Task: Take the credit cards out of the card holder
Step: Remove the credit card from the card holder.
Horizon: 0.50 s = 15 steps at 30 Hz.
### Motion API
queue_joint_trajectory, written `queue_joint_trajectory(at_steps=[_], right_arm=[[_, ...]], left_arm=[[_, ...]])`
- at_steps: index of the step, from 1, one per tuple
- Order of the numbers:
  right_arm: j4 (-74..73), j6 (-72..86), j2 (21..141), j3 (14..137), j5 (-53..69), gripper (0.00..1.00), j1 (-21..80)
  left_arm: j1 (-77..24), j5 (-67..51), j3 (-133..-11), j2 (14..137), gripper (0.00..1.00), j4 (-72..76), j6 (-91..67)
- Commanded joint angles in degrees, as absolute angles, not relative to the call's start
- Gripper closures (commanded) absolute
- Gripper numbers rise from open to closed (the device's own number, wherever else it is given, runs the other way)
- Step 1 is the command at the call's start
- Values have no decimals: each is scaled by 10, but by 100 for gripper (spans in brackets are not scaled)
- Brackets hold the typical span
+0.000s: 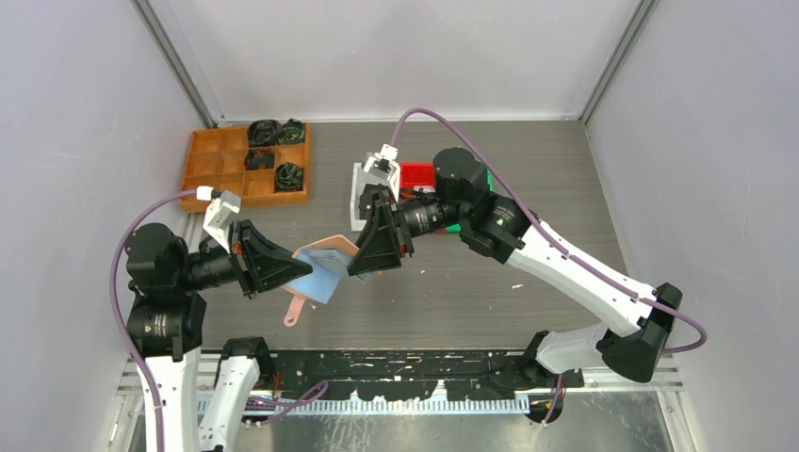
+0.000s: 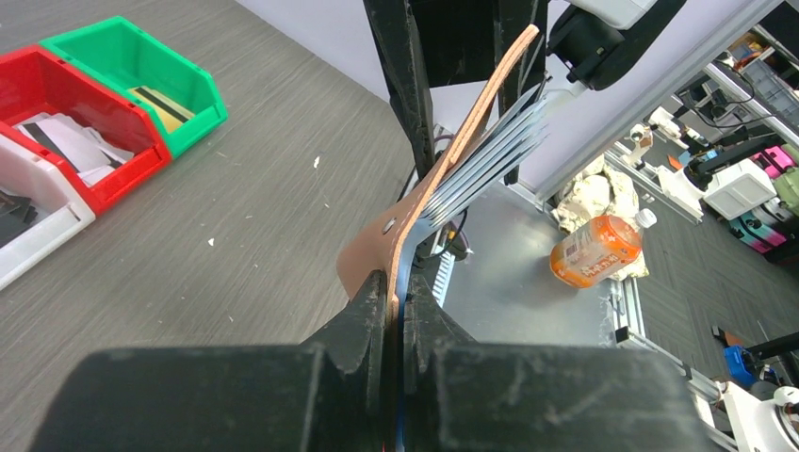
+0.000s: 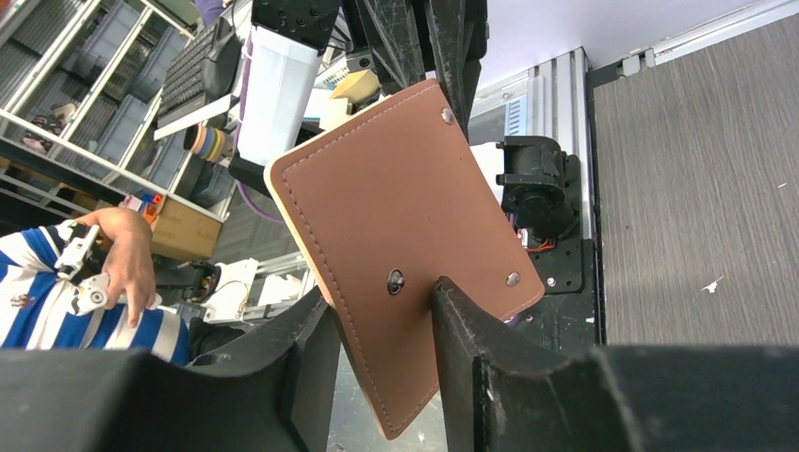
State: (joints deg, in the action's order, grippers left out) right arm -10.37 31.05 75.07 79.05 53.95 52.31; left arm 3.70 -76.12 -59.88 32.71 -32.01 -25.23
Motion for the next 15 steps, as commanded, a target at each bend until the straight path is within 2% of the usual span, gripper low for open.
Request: queue_joint_trajectory(at_steps=[1,9,15], right_arm=[[-56,339,753,792,557,56,523],[-37,355,753,780,552,63,523],[-30,360,752,771,560,57,523]], left_arm=[[36,-762,-623,326,100,-303,-247],[36,-760,-624,326,100,-304,-247],[36,-760,-621,325,100,-304,-246]])
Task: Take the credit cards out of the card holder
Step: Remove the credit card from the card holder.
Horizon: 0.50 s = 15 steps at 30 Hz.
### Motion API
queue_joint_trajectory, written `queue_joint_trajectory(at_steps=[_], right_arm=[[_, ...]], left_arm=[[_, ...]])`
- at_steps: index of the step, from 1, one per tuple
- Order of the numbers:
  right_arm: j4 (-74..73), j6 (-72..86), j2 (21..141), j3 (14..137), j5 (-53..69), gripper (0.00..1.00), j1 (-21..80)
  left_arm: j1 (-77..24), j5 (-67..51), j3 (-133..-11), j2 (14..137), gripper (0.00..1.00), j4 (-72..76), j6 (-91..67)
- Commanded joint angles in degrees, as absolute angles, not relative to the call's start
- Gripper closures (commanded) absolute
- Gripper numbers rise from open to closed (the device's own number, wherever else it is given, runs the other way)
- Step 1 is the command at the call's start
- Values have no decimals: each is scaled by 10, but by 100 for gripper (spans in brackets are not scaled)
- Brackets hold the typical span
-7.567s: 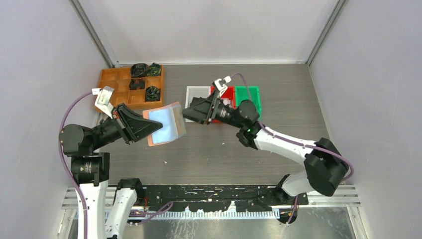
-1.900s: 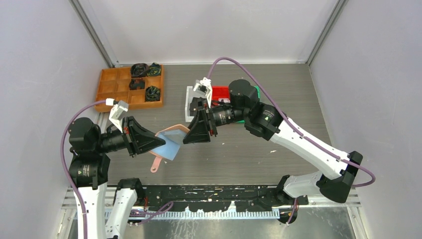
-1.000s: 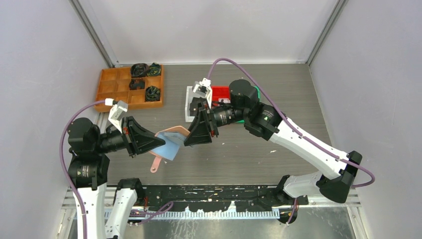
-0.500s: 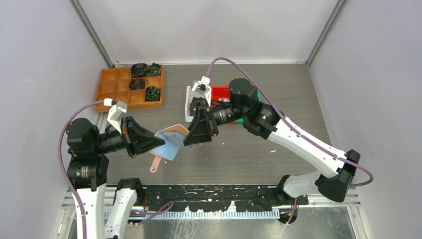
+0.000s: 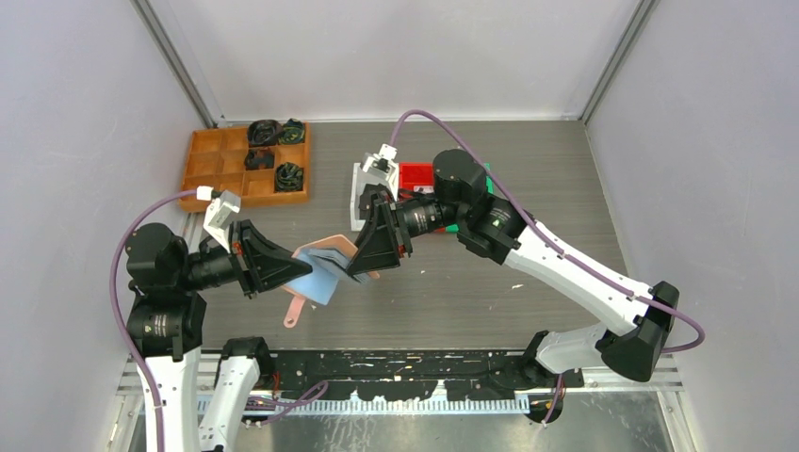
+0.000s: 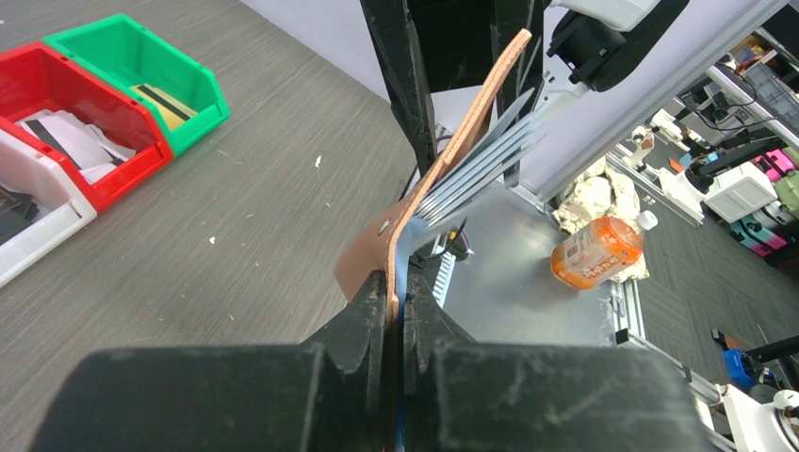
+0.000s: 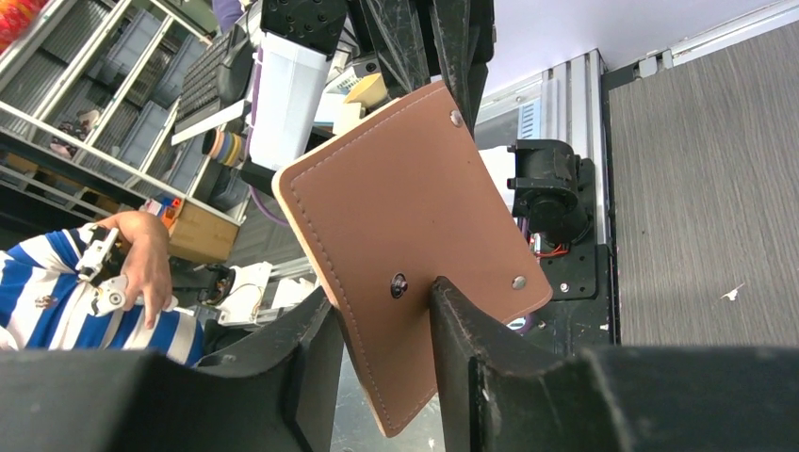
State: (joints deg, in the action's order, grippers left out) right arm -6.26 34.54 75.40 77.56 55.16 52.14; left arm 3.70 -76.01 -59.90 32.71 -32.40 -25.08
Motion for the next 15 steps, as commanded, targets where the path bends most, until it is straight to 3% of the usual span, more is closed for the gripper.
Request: queue_joint_trajectory(at_steps=[1,8,15], right_arm=[[-29,360,752,770,561,55,523],[-42,345,748,769,539,55,523],[-132,288,739,796,374,86,523]], left_arm=[[36,-760,-621,325,100,-304,-246],[36,-758,-623,324,100,-305,-248],[36,-760,-624,321,100,-305,-252]])
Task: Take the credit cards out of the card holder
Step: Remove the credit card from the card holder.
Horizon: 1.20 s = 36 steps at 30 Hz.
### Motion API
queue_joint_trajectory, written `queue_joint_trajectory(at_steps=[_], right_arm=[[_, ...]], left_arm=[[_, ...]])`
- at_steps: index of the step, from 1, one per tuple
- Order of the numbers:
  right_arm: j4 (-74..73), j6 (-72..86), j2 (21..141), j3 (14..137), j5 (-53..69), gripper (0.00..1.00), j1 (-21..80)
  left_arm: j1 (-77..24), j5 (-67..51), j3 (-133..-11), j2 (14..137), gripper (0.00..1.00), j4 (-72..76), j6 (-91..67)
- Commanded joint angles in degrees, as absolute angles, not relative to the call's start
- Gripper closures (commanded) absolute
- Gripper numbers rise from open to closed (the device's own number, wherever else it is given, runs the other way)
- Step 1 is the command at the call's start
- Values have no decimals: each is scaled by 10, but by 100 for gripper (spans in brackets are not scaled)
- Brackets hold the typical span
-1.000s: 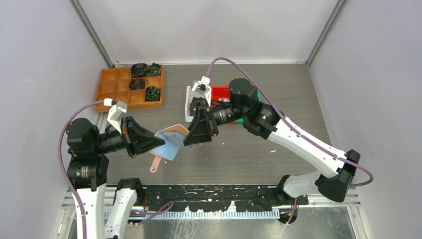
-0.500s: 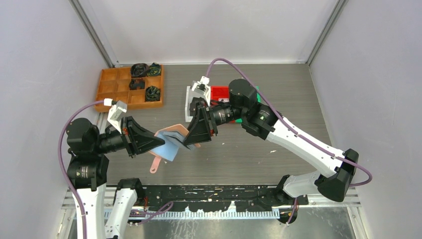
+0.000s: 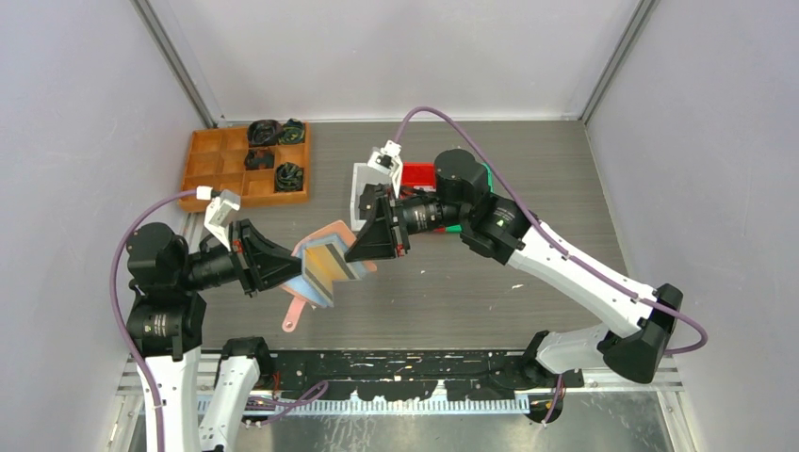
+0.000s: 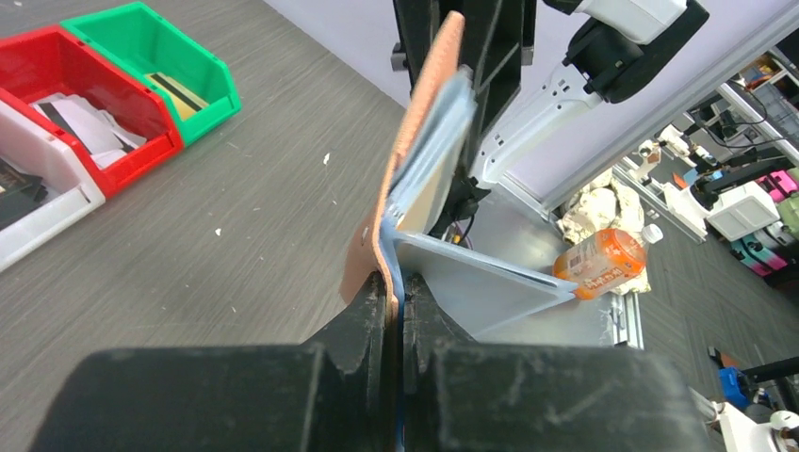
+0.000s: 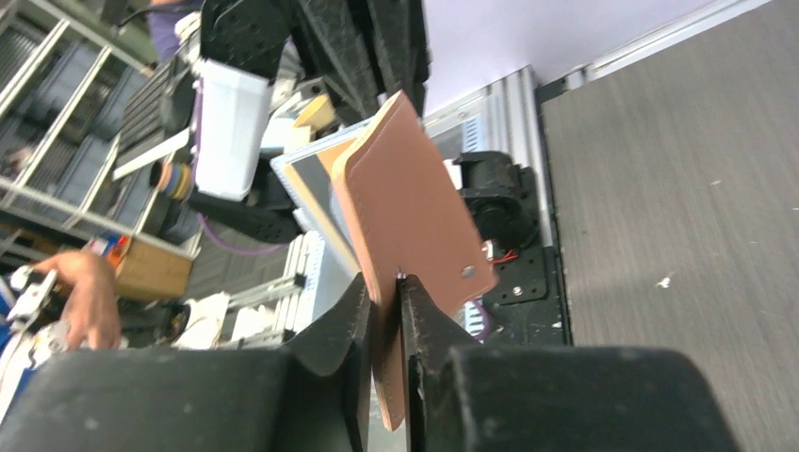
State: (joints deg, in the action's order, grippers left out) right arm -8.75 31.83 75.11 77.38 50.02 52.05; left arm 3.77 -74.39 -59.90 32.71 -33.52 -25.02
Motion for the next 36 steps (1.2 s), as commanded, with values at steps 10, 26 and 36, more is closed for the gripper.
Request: queue_joint_trajectory(at_steps=[10,26,36], right_arm=[[-98,279,719,776,319,63,534],[-118,247,717,775,341,98,556],[-233,181,695,846,289,99,555]], left_arm=[[36,-763,-625,323,100,-306,-260],[36,-768,-614,325,51,-280,-271],[36,-772,-606,315,26,-297,-265]])
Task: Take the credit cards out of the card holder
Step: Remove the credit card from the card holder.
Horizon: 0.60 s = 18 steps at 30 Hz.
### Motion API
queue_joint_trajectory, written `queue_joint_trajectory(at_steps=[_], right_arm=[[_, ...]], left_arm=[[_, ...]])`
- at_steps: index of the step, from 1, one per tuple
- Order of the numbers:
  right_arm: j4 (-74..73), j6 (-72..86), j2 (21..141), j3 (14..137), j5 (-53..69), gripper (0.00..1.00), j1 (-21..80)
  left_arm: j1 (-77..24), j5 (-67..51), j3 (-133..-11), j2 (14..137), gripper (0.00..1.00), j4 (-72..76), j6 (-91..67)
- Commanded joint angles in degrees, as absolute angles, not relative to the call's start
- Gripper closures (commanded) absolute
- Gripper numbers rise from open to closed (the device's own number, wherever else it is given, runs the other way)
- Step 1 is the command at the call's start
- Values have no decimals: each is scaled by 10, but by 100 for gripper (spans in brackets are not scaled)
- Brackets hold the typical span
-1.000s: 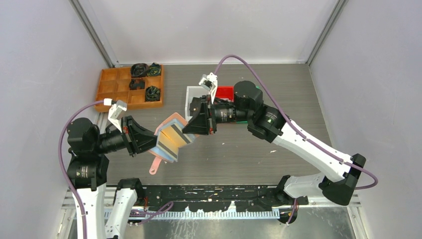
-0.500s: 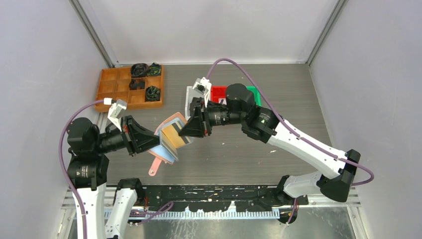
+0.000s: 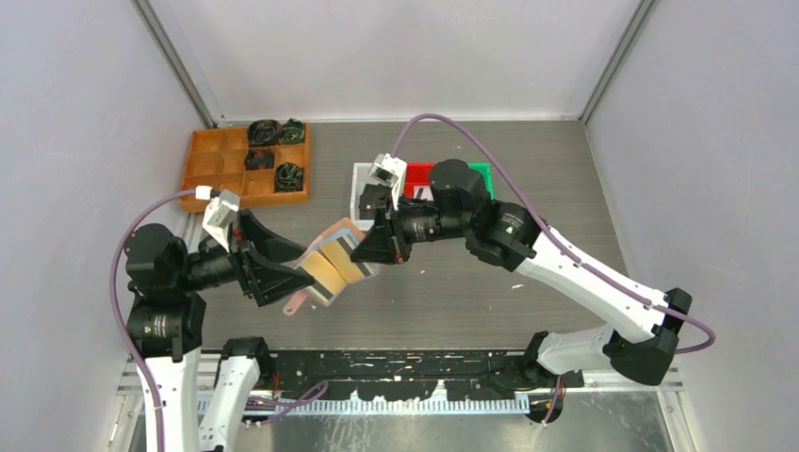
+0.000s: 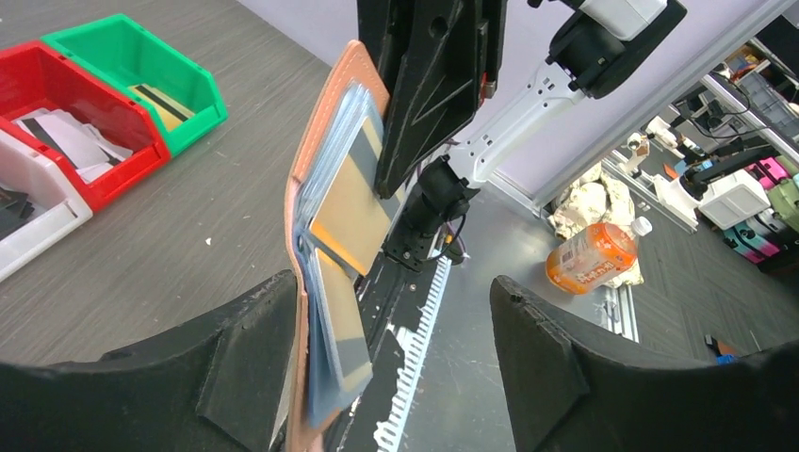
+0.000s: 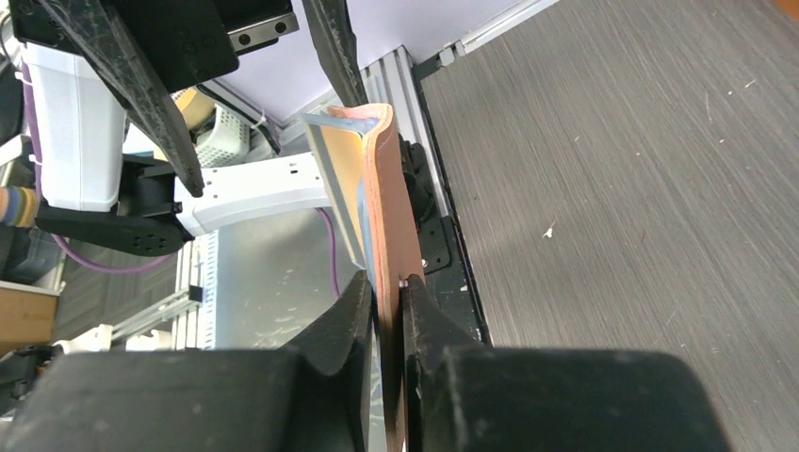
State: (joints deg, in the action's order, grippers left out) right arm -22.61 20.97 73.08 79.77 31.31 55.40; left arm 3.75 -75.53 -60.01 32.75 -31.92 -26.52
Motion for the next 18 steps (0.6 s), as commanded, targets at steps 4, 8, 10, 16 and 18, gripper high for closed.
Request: queue_joint_trajectory(at_steps=[4,8,10,16,18], right_arm=[[-212,192,693,852,309,99,555],[-180,211,691,852,339,99,553],[-158,223,687,846,353,99,551],[-61,271,668,813,369,99,545],[-15,293,660,793,365,99,545]], left_arm=[[36,-752,-602,306,26,-295,-271],[36,-686,-582,287,30,-274,-284],[36,-660,-566,275,32,-242,-310],[36,-621,-535,263,49,-155,-409],[36,-621,-525,262,54,-125,-448]])
